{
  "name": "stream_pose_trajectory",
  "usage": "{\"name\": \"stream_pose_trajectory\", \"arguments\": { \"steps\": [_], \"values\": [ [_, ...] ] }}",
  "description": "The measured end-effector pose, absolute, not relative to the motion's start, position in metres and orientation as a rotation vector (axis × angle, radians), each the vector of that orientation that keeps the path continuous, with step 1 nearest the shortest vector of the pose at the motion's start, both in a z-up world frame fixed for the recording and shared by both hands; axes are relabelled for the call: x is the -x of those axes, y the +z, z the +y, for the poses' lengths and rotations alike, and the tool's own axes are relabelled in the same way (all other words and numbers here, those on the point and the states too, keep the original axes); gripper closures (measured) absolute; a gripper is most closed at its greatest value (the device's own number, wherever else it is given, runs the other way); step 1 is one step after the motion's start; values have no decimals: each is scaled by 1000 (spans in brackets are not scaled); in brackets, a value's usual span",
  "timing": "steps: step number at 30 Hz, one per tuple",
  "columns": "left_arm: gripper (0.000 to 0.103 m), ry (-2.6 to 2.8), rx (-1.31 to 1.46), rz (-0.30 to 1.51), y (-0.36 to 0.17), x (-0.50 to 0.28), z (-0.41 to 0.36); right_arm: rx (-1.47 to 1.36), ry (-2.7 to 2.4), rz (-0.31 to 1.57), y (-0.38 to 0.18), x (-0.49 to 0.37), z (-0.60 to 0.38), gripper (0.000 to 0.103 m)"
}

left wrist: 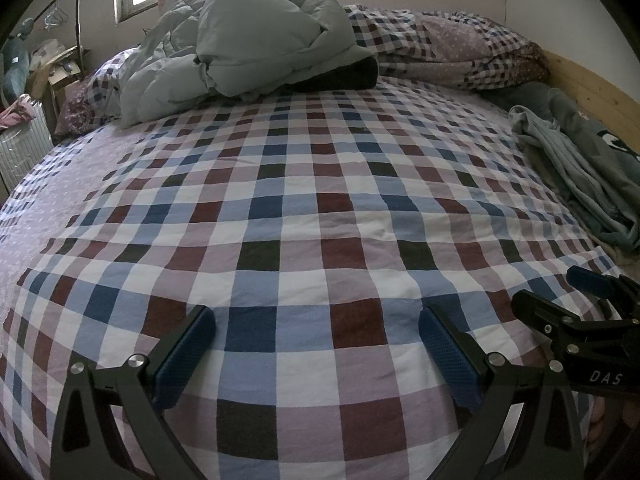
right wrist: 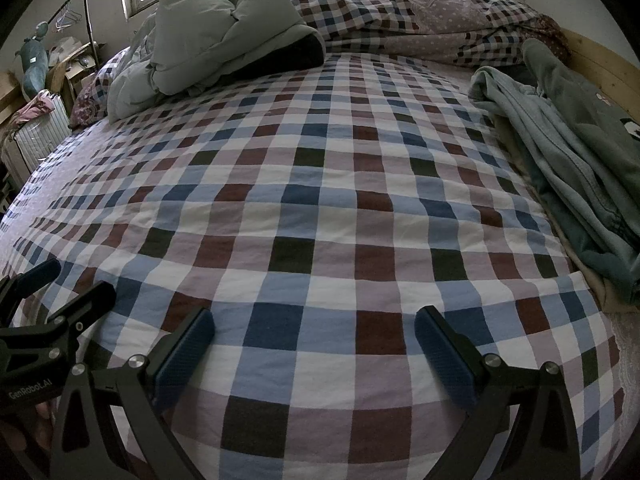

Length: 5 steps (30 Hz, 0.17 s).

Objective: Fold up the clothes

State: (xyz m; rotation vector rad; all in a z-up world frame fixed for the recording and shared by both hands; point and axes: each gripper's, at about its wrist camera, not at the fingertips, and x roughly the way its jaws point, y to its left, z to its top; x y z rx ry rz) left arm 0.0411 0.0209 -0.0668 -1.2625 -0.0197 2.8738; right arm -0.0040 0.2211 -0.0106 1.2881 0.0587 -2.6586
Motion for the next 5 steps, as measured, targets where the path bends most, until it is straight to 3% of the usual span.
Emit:
{"name": "stream_pose_trajectory", "arguments": {
  "steps": [5],
  "values": [
    [0, 2876, 1263, -24, -67, -41, 23, -1287, -2659, 57, -12, 3, 221, 0]
  ]
}}
